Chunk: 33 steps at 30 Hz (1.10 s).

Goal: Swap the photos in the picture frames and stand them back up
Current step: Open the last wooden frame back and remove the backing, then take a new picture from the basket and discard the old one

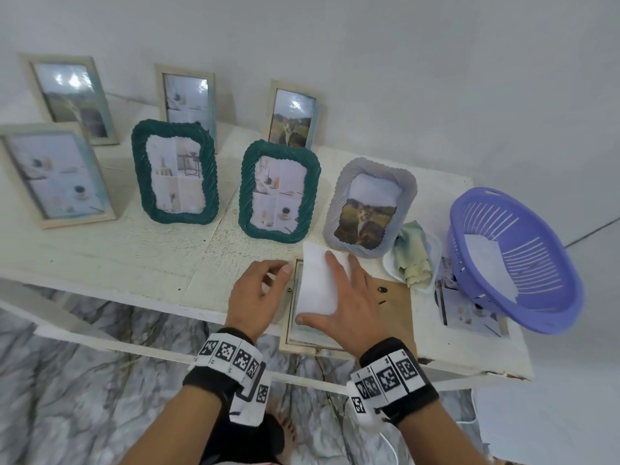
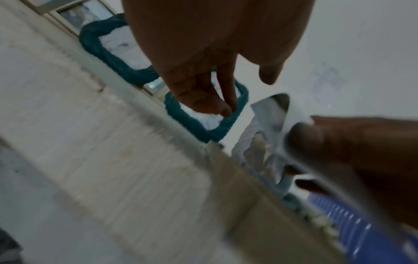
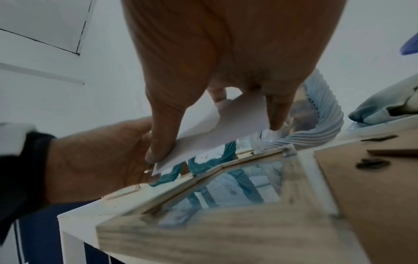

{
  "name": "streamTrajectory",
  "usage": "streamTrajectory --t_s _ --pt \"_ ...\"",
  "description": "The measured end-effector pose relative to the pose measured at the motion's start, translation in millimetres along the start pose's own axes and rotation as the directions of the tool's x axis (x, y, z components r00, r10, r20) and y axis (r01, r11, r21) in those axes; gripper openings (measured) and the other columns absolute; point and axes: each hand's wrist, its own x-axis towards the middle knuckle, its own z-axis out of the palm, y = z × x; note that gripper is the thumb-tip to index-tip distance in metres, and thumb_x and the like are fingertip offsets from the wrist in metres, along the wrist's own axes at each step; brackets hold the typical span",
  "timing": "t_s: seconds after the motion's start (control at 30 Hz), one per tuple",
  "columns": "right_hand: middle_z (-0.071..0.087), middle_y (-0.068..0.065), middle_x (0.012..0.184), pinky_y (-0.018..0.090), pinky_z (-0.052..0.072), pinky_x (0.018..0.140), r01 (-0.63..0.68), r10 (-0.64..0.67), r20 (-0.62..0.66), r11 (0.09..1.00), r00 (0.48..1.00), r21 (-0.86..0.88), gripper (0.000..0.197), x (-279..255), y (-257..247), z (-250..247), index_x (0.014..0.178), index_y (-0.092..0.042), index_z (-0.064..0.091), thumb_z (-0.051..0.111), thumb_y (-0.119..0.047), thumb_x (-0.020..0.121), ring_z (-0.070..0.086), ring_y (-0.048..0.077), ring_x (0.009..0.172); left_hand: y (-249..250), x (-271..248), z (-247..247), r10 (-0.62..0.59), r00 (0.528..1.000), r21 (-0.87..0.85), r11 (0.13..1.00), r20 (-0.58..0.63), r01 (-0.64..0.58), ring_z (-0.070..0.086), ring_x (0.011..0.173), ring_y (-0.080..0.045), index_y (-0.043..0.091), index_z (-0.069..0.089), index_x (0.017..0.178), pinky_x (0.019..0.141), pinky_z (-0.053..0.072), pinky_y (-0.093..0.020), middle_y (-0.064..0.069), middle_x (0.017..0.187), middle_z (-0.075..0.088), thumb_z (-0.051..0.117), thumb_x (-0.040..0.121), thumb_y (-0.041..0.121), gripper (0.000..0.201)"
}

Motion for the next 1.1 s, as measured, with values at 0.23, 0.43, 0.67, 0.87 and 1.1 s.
streamTrajectory --t_s 0.23,0.43,0.67,0.87,1.1 --pt "-0.014 -0.013 0.158 0.022 0.021 0.112 0.035 -0.04 0.014 0.967 0.999 0.251 0.103 -23.8 -4.9 -4.5 0.147 -0.051 0.008 0.072 -0.066 0.068 -0.004 0.007 0.146 32.5 -6.1 -11.6 -0.068 0.966 -0.302 0.942 0.248 0.144 0.068 0.084 -0.032 0.025 0.066 0.11 0.072 0.06 -0.046 -0.012 0.085 0.072 0.066 0.091 0.009 0.025" --pt "0.067 0.002 0.113 0.021 0.053 0.078 0.111 0.179 -0.261 0.582 0.949 0.805 0.054 -47.3 3.8 -20.5 0.13 -0.031 0.047 0.061 0.002 0.09 0.064 0.014 0.097 45.5 -0.6 -11.1 -0.092 0.964 -0.362 0.914 0.248 0.181 0.07 0.082 -0.024 0.019 0.065 0.112 0.068 0.06 -0.036 -0.011 0.085 0.074 0.064 0.091 0.006 0.025" --pt "0.07 0.017 0.089 0.046 0.053 0.077 0.068 0.362 -0.175 0.29 0.915 0.955 0.066 -65.2 2.7 -26.2 0.139 -0.041 0.041 0.057 0.002 0.091 0.064 0.025 0.079 53.8 -10.2 12.2 0.099 0.974 0.148 0.98 0.204 -0.131 0.054 0.094 -0.006 0.031 0.062 0.105 0.08 0.048 -0.023 0.011 0.108 0.053 0.071 0.085 0.028 0.021" --pt "0.072 0.008 0.107 0.051 0.054 0.088 0.111 0.306 -0.284 0.479 0.909 0.871 0.057 -79.1 0.1 -27.2 0.141 -0.024 0.041 0.061 -0.016 0.087 0.067 0.029 0.103 77.8 -32.2 27.9 0.067 0.835 -0.272 0.957 0.547 0.101 0.066 0.098 -0.004 0.025 0.066 0.111 0.081 0.054 -0.021 0.01 0.106 0.07 0.053 0.093 0.047 0.03" --pt "0.073 -0.007 0.103 0.036 0.058 0.078 0.078 0.241 -0.338 0.7 0.91 0.71 0.038 -91.0 21.3 -50.7 0.129 -0.023 0.055 0.06 -0.013 0.093 0.069 0.015 0.094 81.6 -34.6 49.9 0.076 0.868 -0.212 0.977 0.491 0.034 0.066 0.095 -0.007 0.021 0.07 0.107 0.086 0.053 -0.029 0.008 0.099 0.073 0.048 0.102 0.024 0.023"
